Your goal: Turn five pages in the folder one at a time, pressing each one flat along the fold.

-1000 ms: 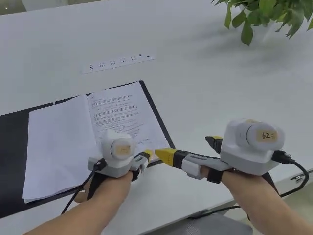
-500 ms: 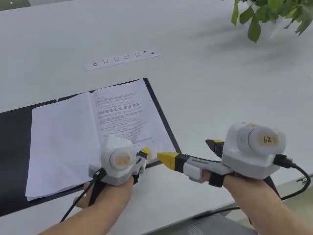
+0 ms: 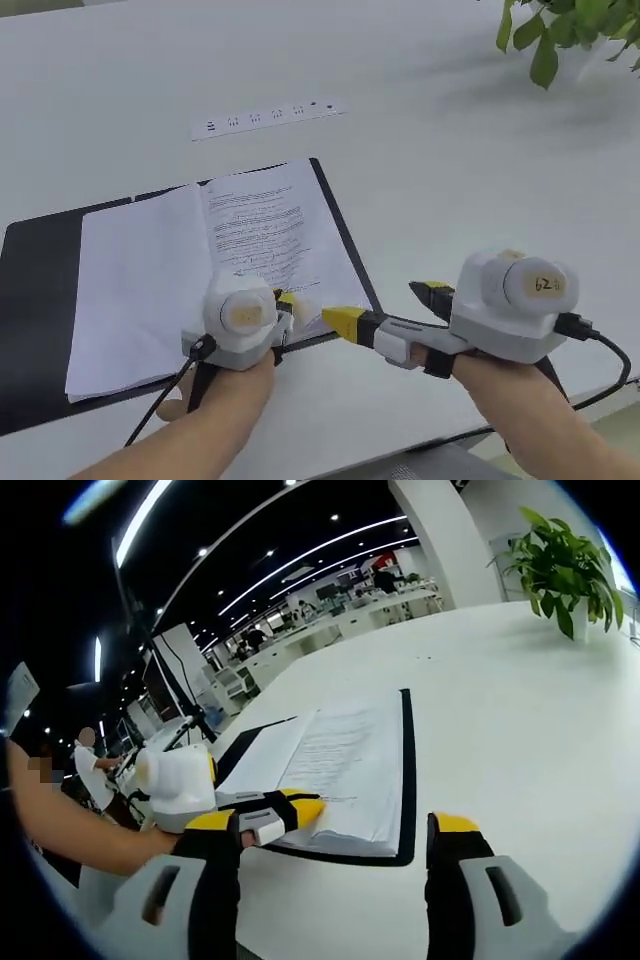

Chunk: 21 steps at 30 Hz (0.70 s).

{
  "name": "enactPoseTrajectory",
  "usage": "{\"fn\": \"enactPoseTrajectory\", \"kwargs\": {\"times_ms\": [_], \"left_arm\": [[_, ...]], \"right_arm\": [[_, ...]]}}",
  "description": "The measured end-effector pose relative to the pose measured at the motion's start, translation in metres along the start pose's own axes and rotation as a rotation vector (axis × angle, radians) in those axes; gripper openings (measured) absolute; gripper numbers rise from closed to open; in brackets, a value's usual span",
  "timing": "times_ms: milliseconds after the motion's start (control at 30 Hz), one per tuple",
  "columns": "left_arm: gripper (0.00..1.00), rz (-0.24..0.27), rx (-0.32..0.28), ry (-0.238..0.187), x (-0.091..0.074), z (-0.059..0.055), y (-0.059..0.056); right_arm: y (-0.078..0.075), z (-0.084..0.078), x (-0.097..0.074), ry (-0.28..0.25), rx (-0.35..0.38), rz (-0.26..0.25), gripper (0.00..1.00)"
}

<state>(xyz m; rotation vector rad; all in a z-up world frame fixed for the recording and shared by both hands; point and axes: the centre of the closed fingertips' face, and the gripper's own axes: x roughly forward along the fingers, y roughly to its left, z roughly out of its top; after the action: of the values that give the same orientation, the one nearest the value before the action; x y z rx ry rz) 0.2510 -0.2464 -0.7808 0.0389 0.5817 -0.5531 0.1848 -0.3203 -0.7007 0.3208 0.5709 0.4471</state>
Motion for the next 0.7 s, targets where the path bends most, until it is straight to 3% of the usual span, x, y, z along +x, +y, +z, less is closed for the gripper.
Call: {"fn": "enactPoseTrajectory", "kwargs": {"times_ms": [100,233,533,700], "left_arm": [[0.02,-0.004,0.001,-0.003,0.0,0.0,0.0],[0.02,-0.003,0.002,-0.009,0.0,0.0,0.0],[0.02,-0.001,0.008,-0.017,0.0,-0.001,-0.001],[0.02,-0.001,0.005,-0.02,0.0,-0.001,-0.001]], "right_arm": [[0.001,0.001,0.014,0.01,0.001,0.018,0.61],[-0.002,-0.011,0.03,0.066,0.019,0.031,0.5],[-0.005,-0.035,0.047,0.137,0.09,0.04,0.51],[-0.008,-0.039,0.048,0.14,0.114,0.027,0.53]]}}
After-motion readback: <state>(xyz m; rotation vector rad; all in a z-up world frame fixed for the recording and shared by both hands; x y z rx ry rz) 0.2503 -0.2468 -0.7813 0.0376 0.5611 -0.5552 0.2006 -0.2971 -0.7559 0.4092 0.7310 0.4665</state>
